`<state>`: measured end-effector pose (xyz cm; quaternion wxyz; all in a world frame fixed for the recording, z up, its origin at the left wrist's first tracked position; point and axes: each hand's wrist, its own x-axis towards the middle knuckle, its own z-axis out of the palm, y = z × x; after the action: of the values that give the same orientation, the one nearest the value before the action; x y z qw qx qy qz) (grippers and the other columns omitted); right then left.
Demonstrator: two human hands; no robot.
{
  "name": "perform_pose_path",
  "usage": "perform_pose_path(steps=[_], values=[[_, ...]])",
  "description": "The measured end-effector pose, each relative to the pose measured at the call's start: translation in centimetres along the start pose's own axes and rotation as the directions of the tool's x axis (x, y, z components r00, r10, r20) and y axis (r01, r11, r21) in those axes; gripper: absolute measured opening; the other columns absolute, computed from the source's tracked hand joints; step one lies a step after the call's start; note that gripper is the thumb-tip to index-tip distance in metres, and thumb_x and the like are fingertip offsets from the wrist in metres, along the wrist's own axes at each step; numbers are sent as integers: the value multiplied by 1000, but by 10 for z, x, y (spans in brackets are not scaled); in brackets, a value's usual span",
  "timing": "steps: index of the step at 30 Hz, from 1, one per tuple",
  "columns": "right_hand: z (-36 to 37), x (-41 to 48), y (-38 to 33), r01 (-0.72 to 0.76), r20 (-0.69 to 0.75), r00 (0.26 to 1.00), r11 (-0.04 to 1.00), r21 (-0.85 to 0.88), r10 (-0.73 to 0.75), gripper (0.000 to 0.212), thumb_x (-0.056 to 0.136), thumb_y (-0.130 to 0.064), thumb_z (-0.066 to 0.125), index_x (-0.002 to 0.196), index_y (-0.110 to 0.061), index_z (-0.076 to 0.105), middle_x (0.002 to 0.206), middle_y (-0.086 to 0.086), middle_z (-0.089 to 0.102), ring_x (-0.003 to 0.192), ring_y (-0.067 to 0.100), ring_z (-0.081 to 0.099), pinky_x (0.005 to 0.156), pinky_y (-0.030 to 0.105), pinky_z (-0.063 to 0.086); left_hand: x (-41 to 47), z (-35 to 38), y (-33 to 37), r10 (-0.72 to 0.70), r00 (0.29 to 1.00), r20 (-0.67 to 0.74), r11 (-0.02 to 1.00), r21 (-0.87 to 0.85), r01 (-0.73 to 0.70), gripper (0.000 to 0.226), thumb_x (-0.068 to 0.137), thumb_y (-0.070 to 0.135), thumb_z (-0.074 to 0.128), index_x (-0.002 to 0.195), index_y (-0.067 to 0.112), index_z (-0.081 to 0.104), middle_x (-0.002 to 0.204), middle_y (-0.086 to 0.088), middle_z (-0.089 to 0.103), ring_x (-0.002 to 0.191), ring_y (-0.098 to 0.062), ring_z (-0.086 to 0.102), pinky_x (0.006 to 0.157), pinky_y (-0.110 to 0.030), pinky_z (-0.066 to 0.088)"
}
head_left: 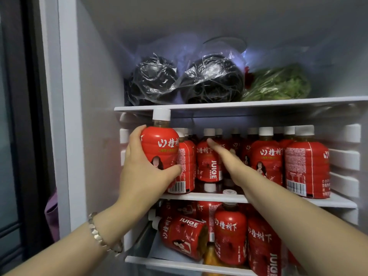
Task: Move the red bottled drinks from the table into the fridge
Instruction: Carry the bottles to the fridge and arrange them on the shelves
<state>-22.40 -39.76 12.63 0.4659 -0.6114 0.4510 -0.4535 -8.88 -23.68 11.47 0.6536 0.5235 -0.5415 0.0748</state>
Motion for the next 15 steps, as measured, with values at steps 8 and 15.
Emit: perform_pose_path(steps=[8,15], values=[[5,7,4,49,100,993,995,85,-58,147,21,-75,75,145,-14,26,131,12,55,110,29,60,96,45,49,0,1,-2,-4,1000,-1,1000,6,4,95,55,19,86,124,49,28,122,7,48,102,-17,57,87,-45,52],[4,17,3,60,97,993,992,113,-71,120,37,-67,78,136,-11,39,118,13,62,100,29,64,91,44,52,-1,2,-1,0,1000,14,1000,6,0,96,56,20,86,128,46,28,121,10,48,103,-13,56,88,-43,52]])
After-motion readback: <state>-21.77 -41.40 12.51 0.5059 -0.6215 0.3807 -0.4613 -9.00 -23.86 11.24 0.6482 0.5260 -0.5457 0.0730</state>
